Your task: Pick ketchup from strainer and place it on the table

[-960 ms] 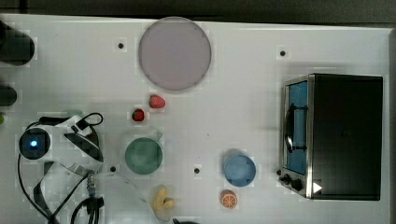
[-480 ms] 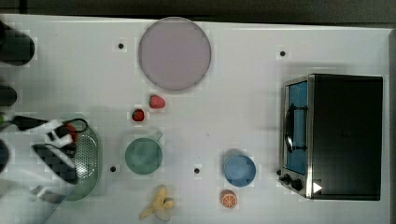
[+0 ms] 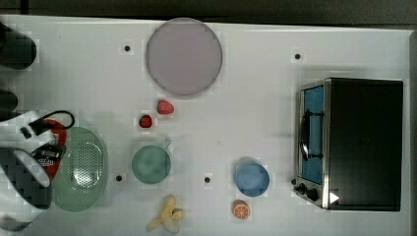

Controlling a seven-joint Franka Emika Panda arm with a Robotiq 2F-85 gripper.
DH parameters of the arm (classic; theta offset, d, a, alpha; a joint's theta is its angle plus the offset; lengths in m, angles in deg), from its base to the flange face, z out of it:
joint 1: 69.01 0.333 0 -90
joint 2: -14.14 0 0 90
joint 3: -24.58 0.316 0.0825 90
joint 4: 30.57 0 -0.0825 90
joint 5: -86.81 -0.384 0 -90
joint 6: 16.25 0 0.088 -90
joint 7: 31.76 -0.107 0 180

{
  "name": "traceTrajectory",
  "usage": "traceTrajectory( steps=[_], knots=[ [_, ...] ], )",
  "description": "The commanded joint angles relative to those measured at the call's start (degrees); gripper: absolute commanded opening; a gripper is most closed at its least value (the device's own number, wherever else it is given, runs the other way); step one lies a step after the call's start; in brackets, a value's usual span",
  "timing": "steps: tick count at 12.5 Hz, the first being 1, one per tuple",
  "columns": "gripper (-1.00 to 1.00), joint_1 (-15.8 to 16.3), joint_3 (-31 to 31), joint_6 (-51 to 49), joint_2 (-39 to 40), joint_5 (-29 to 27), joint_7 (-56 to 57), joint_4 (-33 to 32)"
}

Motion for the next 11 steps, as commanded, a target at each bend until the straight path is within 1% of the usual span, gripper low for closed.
traceTrajectory(
  steps=[1, 3, 6, 9, 11],
  knots=[
    [0.18, -8.41, -3.36, -7.13, 2.0, -1.16, 12.87, 4.65],
    [0.18, -11.5, -5.85, -7.93, 1.99, -0.93, 17.12, 6.42],
    [0.18, -15.16, -11.37, -7.87, 2.05, -0.93, 23.51, 6.72],
    [0.18, -17.57, -18.09, -7.88, 2.42, -0.93, 30.73, 6.35],
    [0.18, -18.47, -22.34, -7.71, 3.09, -0.94, 33.24, 4.98]
  ],
)
